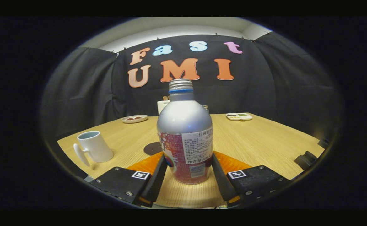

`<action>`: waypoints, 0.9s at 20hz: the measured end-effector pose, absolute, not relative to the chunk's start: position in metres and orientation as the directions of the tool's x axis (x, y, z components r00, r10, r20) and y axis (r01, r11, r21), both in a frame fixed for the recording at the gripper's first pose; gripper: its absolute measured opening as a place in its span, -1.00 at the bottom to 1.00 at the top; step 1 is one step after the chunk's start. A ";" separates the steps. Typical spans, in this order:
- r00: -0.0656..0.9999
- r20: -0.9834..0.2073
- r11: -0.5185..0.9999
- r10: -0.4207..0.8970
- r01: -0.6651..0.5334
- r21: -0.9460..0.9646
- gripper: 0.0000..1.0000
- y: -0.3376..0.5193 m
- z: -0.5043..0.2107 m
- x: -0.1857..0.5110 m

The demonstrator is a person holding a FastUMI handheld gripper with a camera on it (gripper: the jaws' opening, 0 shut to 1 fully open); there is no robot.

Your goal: Take the bottle from table, then pour the juice into the cup, finally place the bottle on the coaster

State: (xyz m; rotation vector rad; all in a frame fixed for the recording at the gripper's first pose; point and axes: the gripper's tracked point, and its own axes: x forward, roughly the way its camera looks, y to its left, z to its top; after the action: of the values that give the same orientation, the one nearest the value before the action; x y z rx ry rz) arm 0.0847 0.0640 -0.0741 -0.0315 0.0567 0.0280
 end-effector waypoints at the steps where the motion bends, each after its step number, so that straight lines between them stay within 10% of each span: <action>1: 0.999 -0.049 0.998 0.023 -0.026 -0.054 0.51 0.064 -0.069 0.083; 18: 0.995 0.103 0.770 0.005 0.062 -0.634 0.50 0.138 0.003 0.091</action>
State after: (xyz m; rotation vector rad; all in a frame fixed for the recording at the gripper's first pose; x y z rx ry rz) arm 0.0911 0.1378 0.0028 -0.6908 -0.1009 -0.0306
